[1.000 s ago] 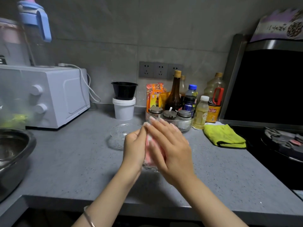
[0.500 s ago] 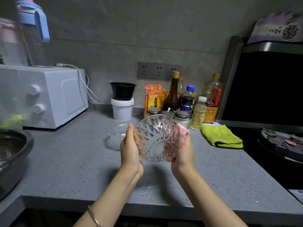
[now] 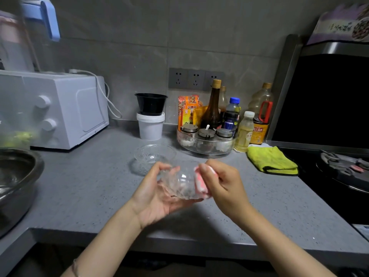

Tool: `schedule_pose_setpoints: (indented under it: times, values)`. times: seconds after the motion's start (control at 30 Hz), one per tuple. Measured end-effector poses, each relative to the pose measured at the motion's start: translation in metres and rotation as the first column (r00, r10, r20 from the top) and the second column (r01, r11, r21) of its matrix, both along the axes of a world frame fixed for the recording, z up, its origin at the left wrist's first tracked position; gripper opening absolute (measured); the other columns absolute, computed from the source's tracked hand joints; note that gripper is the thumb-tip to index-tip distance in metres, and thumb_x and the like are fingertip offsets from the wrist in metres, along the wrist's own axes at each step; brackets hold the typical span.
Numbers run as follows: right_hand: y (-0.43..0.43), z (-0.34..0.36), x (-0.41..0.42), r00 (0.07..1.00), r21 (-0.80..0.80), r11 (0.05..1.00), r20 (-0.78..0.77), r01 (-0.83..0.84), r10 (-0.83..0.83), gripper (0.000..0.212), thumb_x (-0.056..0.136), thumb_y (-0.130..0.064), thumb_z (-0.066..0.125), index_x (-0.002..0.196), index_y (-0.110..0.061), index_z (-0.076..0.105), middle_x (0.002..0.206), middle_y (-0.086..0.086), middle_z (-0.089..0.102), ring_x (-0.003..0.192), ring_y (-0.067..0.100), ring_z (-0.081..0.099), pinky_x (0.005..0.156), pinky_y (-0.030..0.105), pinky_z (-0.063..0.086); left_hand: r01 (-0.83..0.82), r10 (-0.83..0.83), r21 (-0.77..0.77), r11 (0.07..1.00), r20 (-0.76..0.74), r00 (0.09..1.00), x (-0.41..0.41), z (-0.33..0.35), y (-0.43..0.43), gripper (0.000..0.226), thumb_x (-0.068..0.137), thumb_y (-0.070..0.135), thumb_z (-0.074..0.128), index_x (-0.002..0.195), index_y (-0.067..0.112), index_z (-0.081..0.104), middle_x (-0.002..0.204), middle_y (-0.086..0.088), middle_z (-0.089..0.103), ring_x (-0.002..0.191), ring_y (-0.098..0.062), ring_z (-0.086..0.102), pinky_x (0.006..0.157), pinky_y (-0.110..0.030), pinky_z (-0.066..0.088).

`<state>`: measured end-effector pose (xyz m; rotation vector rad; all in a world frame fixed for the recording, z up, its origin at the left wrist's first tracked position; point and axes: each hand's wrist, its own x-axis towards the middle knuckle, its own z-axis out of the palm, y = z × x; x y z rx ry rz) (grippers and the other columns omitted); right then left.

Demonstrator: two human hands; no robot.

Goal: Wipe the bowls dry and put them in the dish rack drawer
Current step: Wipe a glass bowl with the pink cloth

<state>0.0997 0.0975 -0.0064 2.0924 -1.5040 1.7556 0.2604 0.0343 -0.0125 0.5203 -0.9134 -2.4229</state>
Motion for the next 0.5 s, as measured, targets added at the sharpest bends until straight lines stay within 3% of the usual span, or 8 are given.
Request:
schedule_pose_setpoints:
  times: [0.1,0.2,0.27,0.33,0.43,0.5]
  values:
    - [0.002,0.016,0.001,0.988,0.055,0.993,0.118,-0.109,0.102,0.043,0.093,-0.042,0.041,0.061,-0.014,0.047,0.055,-0.005,0.043,0.053,0.002,0.039,0.05,0.021,0.029,-0.117,0.125,-0.157,0.981,0.043,0.991,0.002,-0.004,0.003,0.054,0.07,0.021,0.049,0.123,0.023,0.057,0.119,-0.02,0.064,0.106,-0.043,0.059,0.081,-0.051,0.051]
    - [-0.004,0.028,0.003,0.982,0.181,0.983,-0.184,-0.006,0.04,0.038,0.093,-0.047,0.039,0.074,-0.02,0.057,0.071,-0.01,0.052,0.069,0.005,0.047,0.063,0.027,0.039,-0.167,0.201,-0.323,0.932,0.074,0.977,0.0,-0.001,0.013,0.037,0.081,0.016,0.038,0.091,0.014,0.074,0.096,-0.019,0.07,0.081,-0.029,0.065,0.073,-0.044,0.056]
    - [-0.006,0.028,0.004,0.89,0.289,0.949,-0.456,0.124,0.022,0.029,0.093,-0.044,0.044,0.101,-0.023,0.063,0.099,-0.01,0.059,0.095,0.007,0.05,0.086,0.026,0.041,-0.212,0.247,-0.349,0.913,0.059,0.967,-0.002,0.0,0.015,0.04,0.085,0.015,0.035,0.08,0.014,0.074,0.09,-0.016,0.072,0.075,-0.026,0.067,0.075,-0.047,0.054]
    - [-0.002,0.029,0.001,0.784,0.285,0.937,-0.621,0.199,0.022,0.033,0.095,-0.038,0.047,0.123,-0.025,0.056,0.127,-0.009,0.053,0.12,0.009,0.043,0.106,0.021,0.025,-0.267,0.298,-0.357,0.895,0.035,0.954,-0.002,-0.003,0.012,0.033,0.086,0.013,0.035,0.091,0.017,0.067,0.091,-0.013,0.073,0.074,-0.025,0.069,0.074,-0.049,0.054]
    - [0.007,0.035,-0.004,0.689,0.352,0.925,-0.706,0.14,0.165,0.05,0.094,-0.052,0.029,0.135,-0.032,0.049,0.148,-0.009,0.037,0.14,0.006,0.023,0.116,0.022,0.0,-0.331,0.375,-0.377,0.865,0.049,0.926,-0.001,-0.008,0.006,0.03,0.088,0.016,0.036,0.104,0.016,0.061,0.089,-0.012,0.072,0.073,-0.024,0.068,0.082,-0.048,0.051]
    - [0.01,0.034,-0.009,0.549,0.377,0.912,-0.802,0.161,0.235,0.06,0.092,-0.06,0.021,0.139,-0.032,0.045,0.152,-0.008,0.031,0.143,0.007,0.017,0.117,0.026,-0.007,-0.384,0.444,-0.406,0.83,0.061,0.894,-0.002,-0.01,0.004,0.029,0.091,0.018,0.037,0.104,0.02,0.063,0.09,-0.01,0.072,0.074,-0.025,0.067,0.08,-0.044,0.051]
